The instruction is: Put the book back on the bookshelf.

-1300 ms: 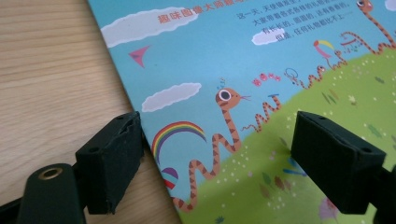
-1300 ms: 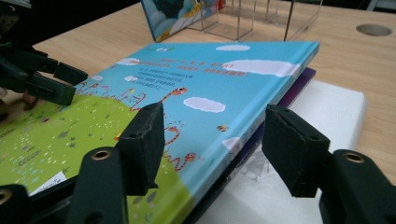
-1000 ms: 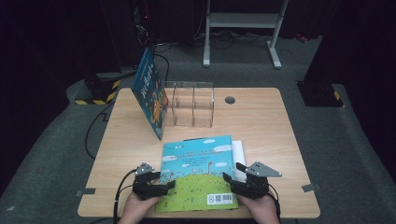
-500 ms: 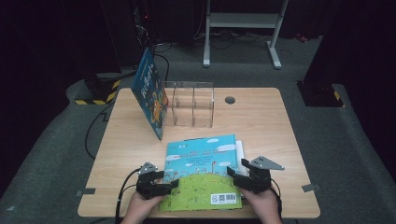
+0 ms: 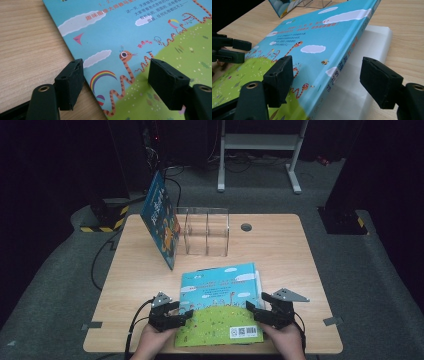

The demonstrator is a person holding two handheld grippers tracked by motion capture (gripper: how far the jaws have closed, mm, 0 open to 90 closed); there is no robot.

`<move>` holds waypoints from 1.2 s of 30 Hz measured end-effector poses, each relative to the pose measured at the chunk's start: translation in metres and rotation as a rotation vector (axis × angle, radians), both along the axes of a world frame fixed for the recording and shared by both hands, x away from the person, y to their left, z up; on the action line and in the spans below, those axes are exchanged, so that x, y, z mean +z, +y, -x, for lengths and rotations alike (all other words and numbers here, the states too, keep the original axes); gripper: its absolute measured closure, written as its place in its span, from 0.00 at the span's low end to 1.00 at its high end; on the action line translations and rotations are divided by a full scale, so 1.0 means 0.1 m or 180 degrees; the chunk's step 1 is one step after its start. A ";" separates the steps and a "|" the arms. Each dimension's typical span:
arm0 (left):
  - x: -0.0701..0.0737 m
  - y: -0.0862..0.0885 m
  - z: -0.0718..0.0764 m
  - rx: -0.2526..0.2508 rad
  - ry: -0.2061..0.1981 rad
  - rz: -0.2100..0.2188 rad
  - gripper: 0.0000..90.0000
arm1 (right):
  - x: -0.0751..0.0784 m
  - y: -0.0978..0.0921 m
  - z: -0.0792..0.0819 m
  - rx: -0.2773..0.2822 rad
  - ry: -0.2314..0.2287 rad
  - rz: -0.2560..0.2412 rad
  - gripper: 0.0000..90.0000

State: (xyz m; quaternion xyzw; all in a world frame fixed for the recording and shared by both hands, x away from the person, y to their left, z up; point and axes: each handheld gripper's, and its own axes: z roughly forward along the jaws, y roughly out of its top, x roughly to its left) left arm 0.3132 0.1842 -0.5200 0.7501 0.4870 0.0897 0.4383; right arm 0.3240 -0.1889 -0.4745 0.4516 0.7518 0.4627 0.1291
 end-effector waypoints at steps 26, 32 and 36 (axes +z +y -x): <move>-0.04 -0.07 -0.03 0.0063 -0.0075 0.0119 0.32 | 0.05 0.09 -0.11 0.0020 0.0198 0.0049 0.35; -0.04 -0.07 -0.03 0.0069 -0.0073 0.0126 0.32 | 0.05 0.06 -0.10 0.0004 0.0200 0.0001 0.42; -0.04 -0.07 -0.04 0.0053 -0.0063 0.0132 0.32 | 0.06 0.05 -0.10 -0.0013 0.0222 -0.0030 0.45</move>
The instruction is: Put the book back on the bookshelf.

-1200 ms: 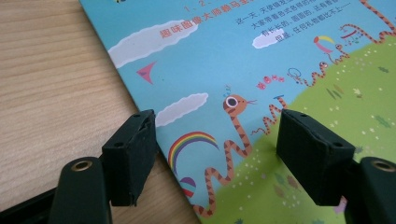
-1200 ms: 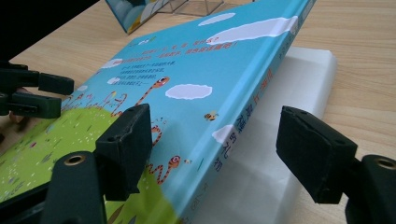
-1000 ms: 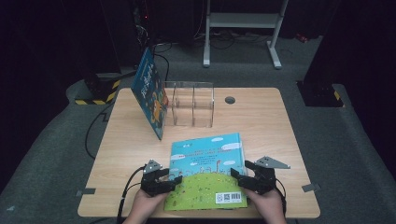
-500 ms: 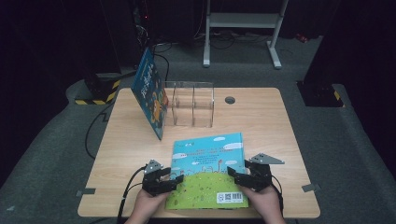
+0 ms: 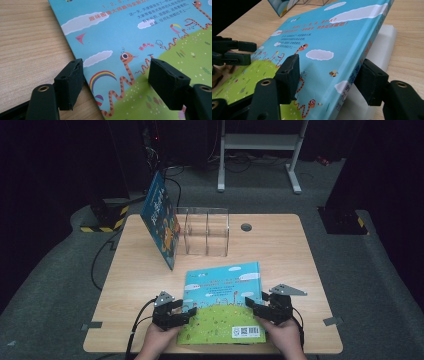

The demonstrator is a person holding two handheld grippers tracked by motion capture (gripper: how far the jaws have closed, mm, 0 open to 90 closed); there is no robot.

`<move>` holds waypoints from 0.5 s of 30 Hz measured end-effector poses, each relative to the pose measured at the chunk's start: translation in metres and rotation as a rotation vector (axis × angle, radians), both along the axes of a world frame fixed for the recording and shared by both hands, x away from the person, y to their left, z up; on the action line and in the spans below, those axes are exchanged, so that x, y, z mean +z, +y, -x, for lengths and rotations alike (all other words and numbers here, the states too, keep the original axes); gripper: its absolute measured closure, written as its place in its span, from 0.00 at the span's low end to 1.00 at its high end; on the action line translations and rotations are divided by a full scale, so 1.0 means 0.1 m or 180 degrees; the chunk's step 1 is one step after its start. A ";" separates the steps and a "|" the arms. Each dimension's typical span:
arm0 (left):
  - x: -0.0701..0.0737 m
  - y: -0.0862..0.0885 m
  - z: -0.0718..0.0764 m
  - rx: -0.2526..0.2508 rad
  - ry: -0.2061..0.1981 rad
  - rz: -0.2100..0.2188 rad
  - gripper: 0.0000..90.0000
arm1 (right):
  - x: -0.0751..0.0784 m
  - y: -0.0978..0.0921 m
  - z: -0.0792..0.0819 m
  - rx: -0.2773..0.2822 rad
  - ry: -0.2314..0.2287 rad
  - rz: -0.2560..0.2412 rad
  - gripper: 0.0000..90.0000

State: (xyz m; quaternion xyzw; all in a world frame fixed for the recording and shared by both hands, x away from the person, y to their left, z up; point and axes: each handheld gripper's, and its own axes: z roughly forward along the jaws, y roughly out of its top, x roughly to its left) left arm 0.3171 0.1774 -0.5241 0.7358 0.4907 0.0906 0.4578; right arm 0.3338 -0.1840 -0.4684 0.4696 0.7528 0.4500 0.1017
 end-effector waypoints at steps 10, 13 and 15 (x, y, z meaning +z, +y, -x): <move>-0.01 0.02 -0.03 0.0016 0.0067 0.0060 0.27 | 0.03 -0.01 0.04 -0.0019 -0.0151 0.0047 0.51; -0.01 0.02 -0.04 0.0016 0.0092 0.0089 0.25 | 0.04 -0.02 0.06 -0.0025 -0.0216 0.0054 0.52; -0.01 0.02 -0.04 0.0019 0.0107 0.0108 0.25 | 0.04 -0.02 0.06 -0.0023 -0.0223 0.0058 0.52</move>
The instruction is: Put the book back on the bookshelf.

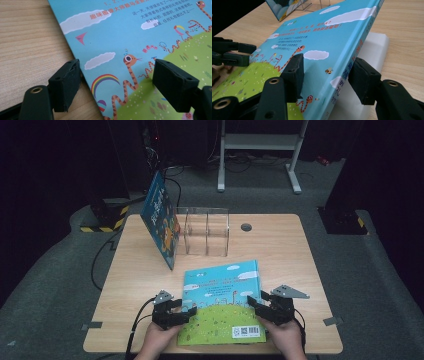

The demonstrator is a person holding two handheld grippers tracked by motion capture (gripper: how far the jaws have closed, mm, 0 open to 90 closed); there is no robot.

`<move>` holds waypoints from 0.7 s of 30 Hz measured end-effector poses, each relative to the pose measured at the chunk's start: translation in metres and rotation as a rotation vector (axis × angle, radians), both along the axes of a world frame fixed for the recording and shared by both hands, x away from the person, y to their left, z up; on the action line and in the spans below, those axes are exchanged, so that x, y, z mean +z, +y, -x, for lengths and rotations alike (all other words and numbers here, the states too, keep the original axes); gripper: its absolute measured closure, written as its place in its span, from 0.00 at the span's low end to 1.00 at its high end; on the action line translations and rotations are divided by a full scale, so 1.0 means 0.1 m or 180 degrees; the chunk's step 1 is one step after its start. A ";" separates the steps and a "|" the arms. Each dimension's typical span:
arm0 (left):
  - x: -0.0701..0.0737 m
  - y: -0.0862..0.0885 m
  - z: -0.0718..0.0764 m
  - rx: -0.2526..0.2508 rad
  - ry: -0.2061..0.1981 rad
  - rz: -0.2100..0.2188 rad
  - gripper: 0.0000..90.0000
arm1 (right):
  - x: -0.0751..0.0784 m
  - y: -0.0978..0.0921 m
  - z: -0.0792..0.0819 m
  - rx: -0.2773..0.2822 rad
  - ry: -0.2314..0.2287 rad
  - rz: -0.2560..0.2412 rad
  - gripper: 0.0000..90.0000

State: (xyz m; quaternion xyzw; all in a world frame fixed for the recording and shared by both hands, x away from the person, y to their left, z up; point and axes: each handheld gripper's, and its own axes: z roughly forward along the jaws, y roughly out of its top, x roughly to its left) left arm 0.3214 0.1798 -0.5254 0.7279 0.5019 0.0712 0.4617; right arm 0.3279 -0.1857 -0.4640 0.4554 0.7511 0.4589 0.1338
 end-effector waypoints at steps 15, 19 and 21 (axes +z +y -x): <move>0.00 0.02 -0.01 -0.0069 0.0028 0.0066 0.24 | 0.04 -0.01 0.08 0.0043 -0.0214 0.0020 0.54; 0.00 0.03 -0.02 -0.0080 0.0047 0.0117 0.22 | 0.05 -0.02 0.09 0.0069 -0.0265 0.0026 0.54; -0.01 0.04 -0.03 -0.0078 0.0090 0.0167 0.20 | 0.06 -0.02 0.11 0.0087 -0.0324 0.0039 0.54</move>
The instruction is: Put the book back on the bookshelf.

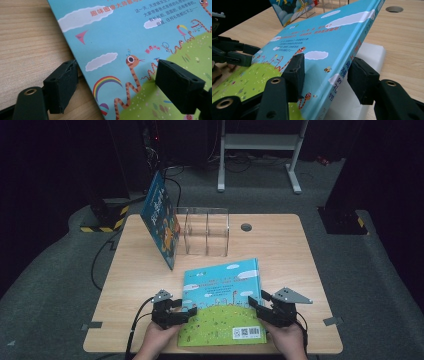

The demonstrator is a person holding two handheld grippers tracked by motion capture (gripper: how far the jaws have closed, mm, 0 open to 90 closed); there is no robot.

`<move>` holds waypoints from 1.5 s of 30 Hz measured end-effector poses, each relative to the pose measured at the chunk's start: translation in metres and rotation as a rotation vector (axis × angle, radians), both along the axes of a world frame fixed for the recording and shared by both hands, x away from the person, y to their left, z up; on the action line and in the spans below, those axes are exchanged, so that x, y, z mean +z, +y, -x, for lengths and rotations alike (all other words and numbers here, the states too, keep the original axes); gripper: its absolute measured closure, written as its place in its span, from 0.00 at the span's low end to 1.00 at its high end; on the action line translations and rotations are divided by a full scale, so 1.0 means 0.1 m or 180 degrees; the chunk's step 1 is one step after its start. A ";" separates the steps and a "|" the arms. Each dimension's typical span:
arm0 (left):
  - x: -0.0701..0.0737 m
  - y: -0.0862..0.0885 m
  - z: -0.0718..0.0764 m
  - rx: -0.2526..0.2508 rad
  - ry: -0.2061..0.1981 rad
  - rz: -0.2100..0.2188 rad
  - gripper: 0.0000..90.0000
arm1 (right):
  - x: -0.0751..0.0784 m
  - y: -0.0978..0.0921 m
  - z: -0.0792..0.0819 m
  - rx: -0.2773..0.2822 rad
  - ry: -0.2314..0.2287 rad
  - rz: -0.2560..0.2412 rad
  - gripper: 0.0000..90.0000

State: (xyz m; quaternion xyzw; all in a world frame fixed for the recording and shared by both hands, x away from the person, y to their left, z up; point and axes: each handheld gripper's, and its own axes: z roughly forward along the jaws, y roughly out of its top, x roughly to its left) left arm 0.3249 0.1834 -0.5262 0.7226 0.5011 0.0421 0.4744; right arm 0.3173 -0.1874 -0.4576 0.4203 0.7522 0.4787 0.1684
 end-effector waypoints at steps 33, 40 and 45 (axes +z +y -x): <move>0.05 0.02 -0.06 -0.0077 0.0092 0.0224 0.13 | 0.04 0.01 0.05 0.0077 -0.0234 -0.0023 0.55; 0.23 0.07 0.04 0.0154 -0.0112 0.0192 0.24 | 0.17 0.05 0.08 0.0072 -0.0290 -0.0013 0.56; 0.35 0.12 0.11 0.0326 -0.0278 0.0190 0.30 | 0.28 0.08 0.07 0.0065 -0.0344 -0.0109 0.62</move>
